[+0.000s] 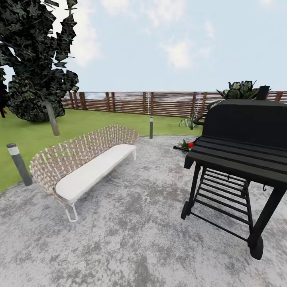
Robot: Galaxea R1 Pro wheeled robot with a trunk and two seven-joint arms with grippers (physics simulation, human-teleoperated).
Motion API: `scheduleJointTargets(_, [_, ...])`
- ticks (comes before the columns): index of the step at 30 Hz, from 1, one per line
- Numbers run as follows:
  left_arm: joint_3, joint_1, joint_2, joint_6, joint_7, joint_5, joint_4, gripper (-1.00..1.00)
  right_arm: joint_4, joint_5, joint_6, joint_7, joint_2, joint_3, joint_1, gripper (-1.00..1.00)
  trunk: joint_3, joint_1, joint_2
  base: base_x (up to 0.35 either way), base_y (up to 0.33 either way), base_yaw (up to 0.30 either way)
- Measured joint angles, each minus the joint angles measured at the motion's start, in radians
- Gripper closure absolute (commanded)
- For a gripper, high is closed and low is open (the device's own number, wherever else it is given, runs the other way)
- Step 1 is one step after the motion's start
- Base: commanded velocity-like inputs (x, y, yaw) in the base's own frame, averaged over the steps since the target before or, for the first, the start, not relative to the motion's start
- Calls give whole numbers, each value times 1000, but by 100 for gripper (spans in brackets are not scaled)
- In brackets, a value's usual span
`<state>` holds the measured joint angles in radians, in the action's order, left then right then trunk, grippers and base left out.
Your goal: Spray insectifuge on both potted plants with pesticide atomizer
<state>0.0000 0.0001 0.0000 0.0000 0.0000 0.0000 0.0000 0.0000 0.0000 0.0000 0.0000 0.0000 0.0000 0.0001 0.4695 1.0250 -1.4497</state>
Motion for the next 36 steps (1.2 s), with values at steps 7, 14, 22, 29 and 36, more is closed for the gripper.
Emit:
scheduleJointTargets(7, [5, -1, 0, 6, -3, 2, -3, -100, -38, 0, -13, -2, 27, 1, -23, -100, 0, 0, 0, 0, 0, 0])
scheduleJointTargets(14, [9, -3, 14, -9, -3, 7, -6, -100, -62, 1, -19, -3, 21, 1, -26, -100, 0, 0, 0, 0, 0, 116])
scheduleJointTargets(22, [9, -39, 23, -51, 10, 3, -28, -100, -106, 4, -61, -6, 15, 1, -26, -100, 4, 0, 0, 0, 0, 260])
scheduleJointTargets(29, [11, -79, 35, -90, 40, 8, -68, -100, -146, 4, -66, -6, 4, 1, -27, -100, 8, 0, 0, 0, 0, 268])
scheduleJointTargets(36, [14, -224, 38, -137, 45, 10, -236, -100, -539, 4, -82, -6, 0, 1, -30, -100, 13, 0, 0, 0, 0, 268])
